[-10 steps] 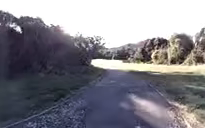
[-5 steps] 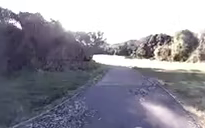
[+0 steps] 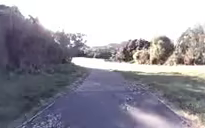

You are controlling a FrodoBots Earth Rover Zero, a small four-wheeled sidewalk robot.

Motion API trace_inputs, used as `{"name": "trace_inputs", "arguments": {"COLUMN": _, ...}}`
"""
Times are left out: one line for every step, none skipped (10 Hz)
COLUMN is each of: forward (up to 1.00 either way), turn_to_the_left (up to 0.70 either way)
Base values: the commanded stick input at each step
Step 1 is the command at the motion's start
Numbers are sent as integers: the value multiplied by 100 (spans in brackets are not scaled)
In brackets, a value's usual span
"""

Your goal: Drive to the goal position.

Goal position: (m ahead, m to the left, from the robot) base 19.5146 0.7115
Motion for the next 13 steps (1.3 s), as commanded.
{"name": "trace_inputs", "arguments": {"forward": 50, "turn_to_the_left": 0}}
{"name": "trace_inputs", "arguments": {"forward": 50, "turn_to_the_left": 0}}
{"name": "trace_inputs", "arguments": {"forward": 50, "turn_to_the_left": 0}}
{"name": "trace_inputs", "arguments": {"forward": 50, "turn_to_the_left": 0}}
{"name": "trace_inputs", "arguments": {"forward": 50, "turn_to_the_left": 0}}
{"name": "trace_inputs", "arguments": {"forward": 50, "turn_to_the_left": 0}}
{"name": "trace_inputs", "arguments": {"forward": 50, "turn_to_the_left": 0}}
{"name": "trace_inputs", "arguments": {"forward": 50, "turn_to_the_left": 0}}
{"name": "trace_inputs", "arguments": {"forward": 50, "turn_to_the_left": 0}}
{"name": "trace_inputs", "arguments": {"forward": 50, "turn_to_the_left": 0}}
{"name": "trace_inputs", "arguments": {"forward": 50, "turn_to_the_left": 0}}
{"name": "trace_inputs", "arguments": {"forward": 50, "turn_to_the_left": 0}}
{"name": "trace_inputs", "arguments": {"forward": 50, "turn_to_the_left": 0}}
